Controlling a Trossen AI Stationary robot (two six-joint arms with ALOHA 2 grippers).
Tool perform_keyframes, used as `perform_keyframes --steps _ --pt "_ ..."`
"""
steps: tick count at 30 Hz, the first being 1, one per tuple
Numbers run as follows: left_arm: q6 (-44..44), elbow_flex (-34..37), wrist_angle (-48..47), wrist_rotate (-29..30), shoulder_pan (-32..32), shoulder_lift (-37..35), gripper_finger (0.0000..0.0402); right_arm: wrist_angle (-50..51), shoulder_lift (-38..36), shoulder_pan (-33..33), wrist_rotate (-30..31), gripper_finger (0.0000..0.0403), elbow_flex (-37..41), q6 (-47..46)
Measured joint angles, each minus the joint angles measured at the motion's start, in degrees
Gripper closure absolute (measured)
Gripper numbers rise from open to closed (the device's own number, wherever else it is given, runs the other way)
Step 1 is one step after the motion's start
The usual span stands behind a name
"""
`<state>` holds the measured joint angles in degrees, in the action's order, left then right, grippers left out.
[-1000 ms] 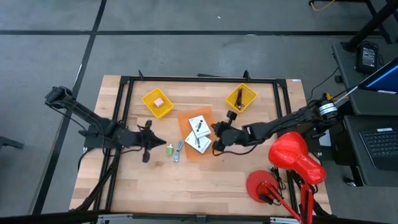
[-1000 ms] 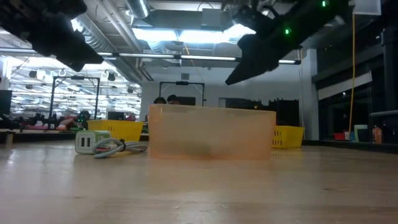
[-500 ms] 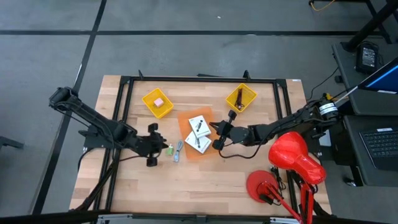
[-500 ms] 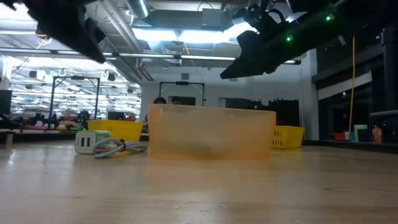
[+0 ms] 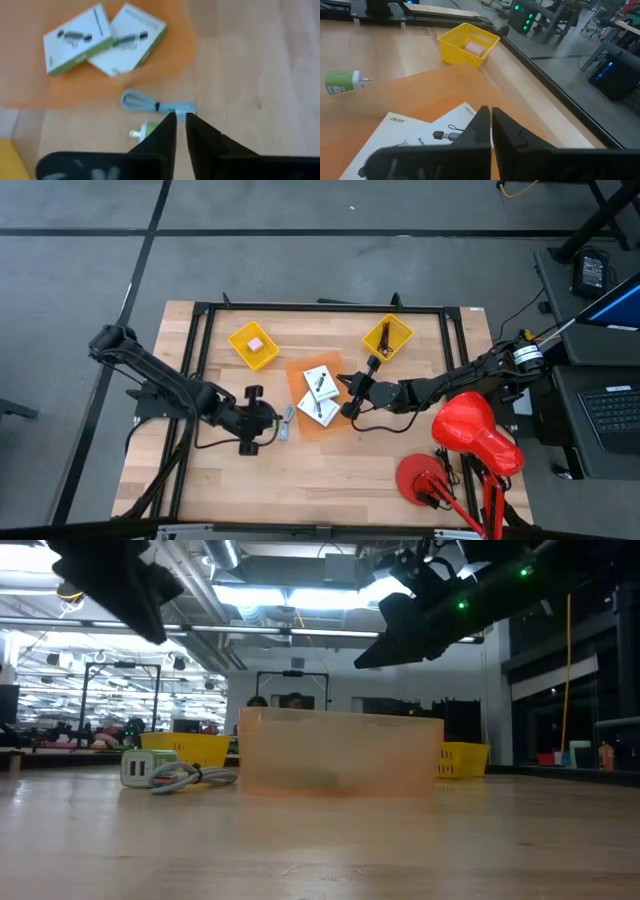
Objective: Pick and place items into bin
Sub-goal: Put the green charger adapter into the left yellow bin
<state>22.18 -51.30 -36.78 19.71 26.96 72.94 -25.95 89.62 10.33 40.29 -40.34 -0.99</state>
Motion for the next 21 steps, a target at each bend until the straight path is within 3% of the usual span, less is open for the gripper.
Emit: perform_keyframes --steps 7,15,21 --pt "-2.9 -0.6 -3.0 -4.0 0.0 3.2 0.0294 0.1 0.0 -0.1 0.0 0.0403 0.0 0.2" --pt "-1.7 -0.6 -2.9 -1.2 -0.1 7.4 0.0212 0.1 0.0 -0.1 0.0 0.0403 0.0 0.2" --pt "4.2 -0.6 -2.9 -0.9 -0.7 10.2 0.0178 0.1 0.0 -0.1 0.0 0.0403 0.0 0.3"
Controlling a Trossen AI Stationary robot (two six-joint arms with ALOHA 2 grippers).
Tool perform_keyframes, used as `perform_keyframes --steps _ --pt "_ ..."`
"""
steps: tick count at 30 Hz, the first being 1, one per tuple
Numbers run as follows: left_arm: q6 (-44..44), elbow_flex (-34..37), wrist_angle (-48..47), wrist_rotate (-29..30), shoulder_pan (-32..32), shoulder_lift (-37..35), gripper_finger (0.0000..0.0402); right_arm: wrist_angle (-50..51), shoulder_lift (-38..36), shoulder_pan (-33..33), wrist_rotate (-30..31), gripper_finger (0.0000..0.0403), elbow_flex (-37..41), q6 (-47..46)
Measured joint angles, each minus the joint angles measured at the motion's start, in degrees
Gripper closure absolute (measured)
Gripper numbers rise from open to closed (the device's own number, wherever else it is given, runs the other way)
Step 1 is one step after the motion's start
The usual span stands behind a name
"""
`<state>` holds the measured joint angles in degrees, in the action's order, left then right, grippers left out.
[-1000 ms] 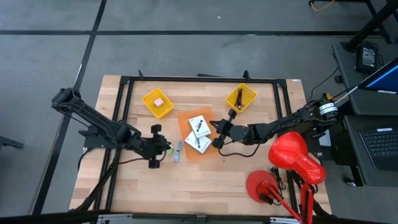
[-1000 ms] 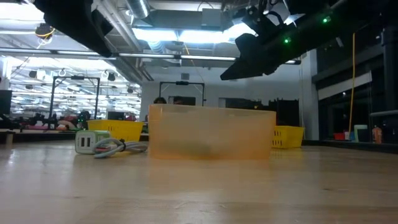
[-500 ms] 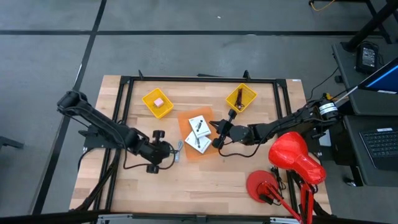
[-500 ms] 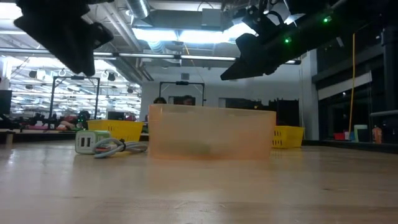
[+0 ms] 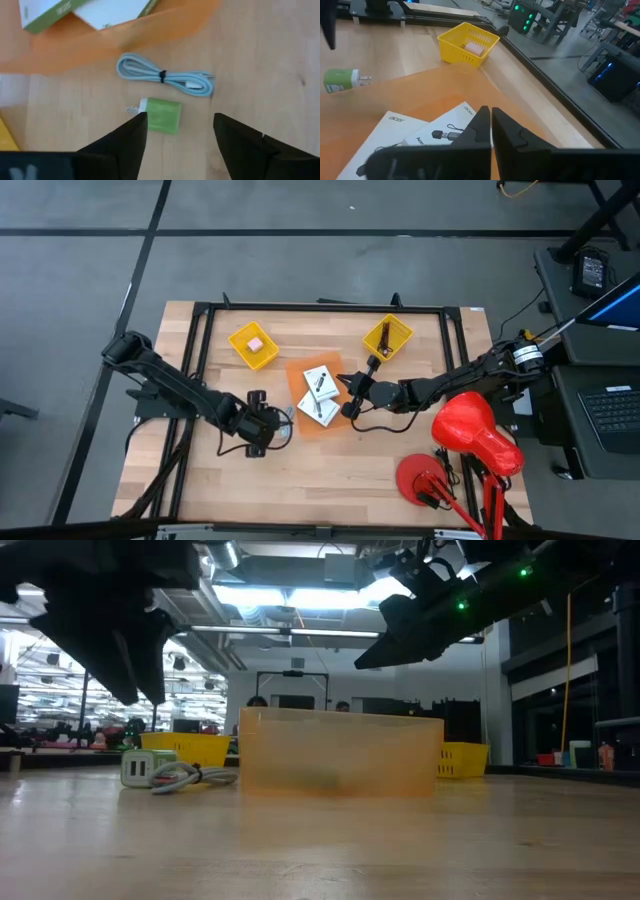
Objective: Pick and place items into bin
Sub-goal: Put the green charger adapter into the left yellow bin
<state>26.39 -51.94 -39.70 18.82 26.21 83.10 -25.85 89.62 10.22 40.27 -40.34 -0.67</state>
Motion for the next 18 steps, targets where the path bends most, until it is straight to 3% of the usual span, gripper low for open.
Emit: perform_keyframes --steps 6,11,18 --pt "3.4 0.0 0.0 0.0 -2.0 1.7 0.0171 0.1 0.0 0.0 -1.6 0.0403 0.0 2.5" --pt "17.4 0.0 -0.4 -0.7 -5.5 2.2 0.0171 1.0 0.0 0.0 -6.1 0.0403 0.0 2.7" --pt "30.6 0.0 -0.4 -3.8 -7.8 2.3 0.0171 1.3 0.0 0.0 -6.5 0.0403 0.0 5.5"
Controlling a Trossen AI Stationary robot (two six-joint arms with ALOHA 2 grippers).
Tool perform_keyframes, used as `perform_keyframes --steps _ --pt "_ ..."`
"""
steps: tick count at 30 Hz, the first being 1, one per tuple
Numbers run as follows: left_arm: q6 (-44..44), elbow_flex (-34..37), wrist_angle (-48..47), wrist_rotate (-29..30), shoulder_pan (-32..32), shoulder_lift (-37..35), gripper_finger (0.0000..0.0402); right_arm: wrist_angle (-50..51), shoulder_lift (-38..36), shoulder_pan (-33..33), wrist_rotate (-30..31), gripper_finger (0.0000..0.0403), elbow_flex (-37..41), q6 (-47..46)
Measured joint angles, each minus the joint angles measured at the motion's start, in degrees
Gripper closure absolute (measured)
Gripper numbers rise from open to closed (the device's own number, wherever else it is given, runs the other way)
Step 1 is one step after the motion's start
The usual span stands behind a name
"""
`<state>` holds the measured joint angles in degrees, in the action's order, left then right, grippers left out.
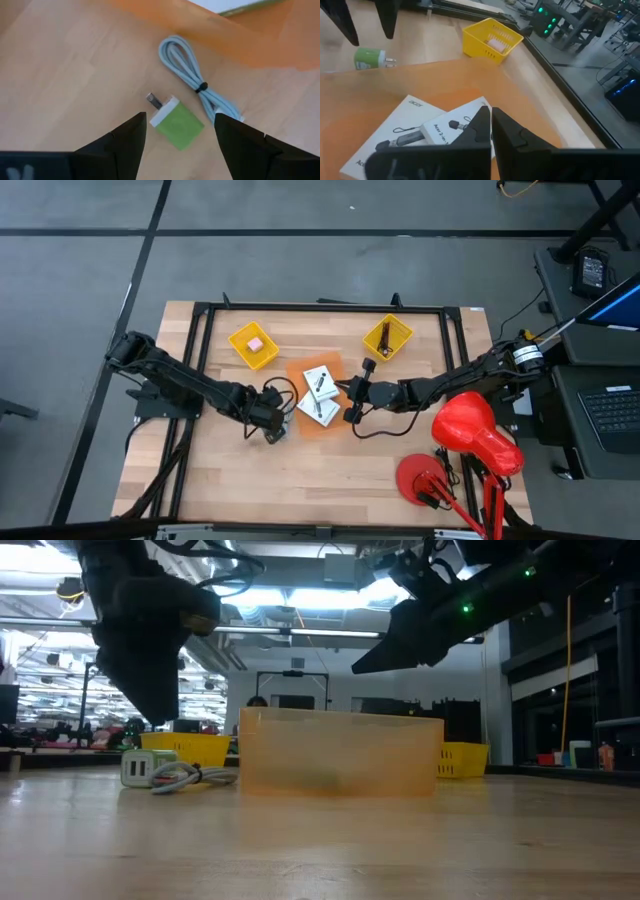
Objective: Pick and place items into bin
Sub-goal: Put the green charger adapter into the left yellow bin
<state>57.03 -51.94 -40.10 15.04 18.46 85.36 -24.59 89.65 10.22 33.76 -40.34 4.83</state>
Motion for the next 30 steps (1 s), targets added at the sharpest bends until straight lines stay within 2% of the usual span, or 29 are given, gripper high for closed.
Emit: perform_keyframes --steps 6,10,15,30 --pt "9.3 0.0 1.5 0.3 0.0 0.2 0.0171 0.7 0.0 0.0 0.0 0.0403 0.7 0.3" --pt "12.5 0.0 2.3 -0.3 0.3 2.2 0.0171 0.6 0.0 0.0 0.0 0.0403 1.8 0.2" --pt "12.7 0.0 2.7 -3.2 0.3 6.2 0.0171 -0.2 0.0 0.0 0.0 0.0403 2.7 0.0" --pt "13.6 0.0 2.6 -1.2 -0.2 8.3 0.0172 -1.4 0.0 0.0 0.0 0.0403 4.2 -1.7"
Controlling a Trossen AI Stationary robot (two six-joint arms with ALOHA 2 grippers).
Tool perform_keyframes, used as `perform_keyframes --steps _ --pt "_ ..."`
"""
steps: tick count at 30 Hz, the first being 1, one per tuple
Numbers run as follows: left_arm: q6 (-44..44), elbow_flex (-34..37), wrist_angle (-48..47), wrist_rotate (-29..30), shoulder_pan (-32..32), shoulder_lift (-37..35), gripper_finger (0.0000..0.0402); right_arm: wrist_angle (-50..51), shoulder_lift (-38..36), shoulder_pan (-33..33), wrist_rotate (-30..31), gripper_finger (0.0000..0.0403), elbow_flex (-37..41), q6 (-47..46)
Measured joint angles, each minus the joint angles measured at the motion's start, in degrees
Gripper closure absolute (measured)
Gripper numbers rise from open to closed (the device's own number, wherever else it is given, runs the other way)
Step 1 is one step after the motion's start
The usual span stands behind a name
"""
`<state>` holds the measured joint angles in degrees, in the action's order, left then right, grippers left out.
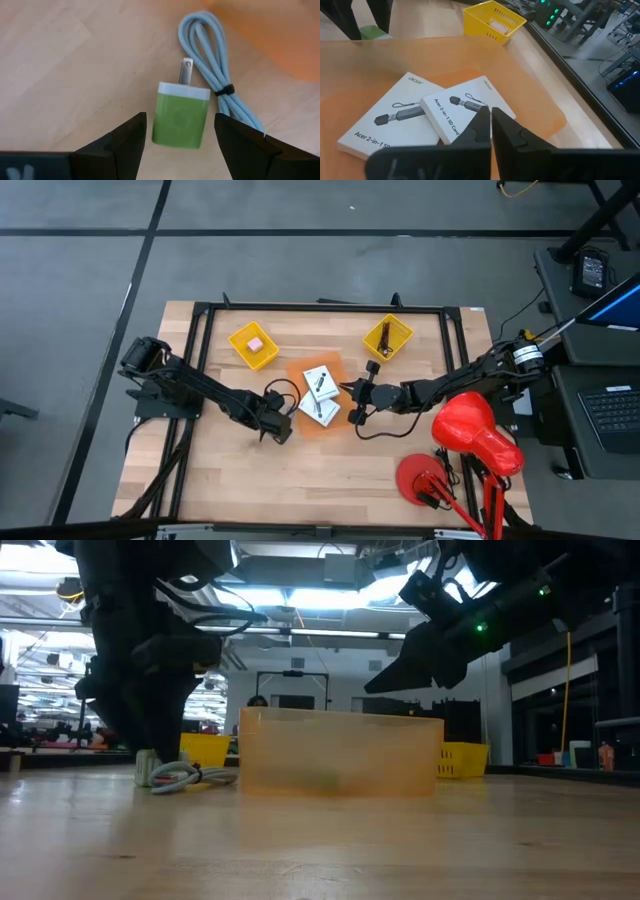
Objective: Pick and place items into bin
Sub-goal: Put the green charger adapter into the left yellow bin
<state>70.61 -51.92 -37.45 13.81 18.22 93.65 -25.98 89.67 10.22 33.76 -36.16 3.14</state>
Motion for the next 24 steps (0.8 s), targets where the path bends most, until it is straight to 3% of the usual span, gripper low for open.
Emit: perform_keyframes --steps 15,24 --pt "-5.4 0.0 0.0 1.0 0.0 0.0 0.0176 0.1 0.0 0.0 0.0 0.0403 0.0 -0.1" --pt "-8.9 0.0 -0.2 0.1 0.0 0.0 0.0228 0.1 0.0 0.0 0.0 0.0403 0.0 -0.1"
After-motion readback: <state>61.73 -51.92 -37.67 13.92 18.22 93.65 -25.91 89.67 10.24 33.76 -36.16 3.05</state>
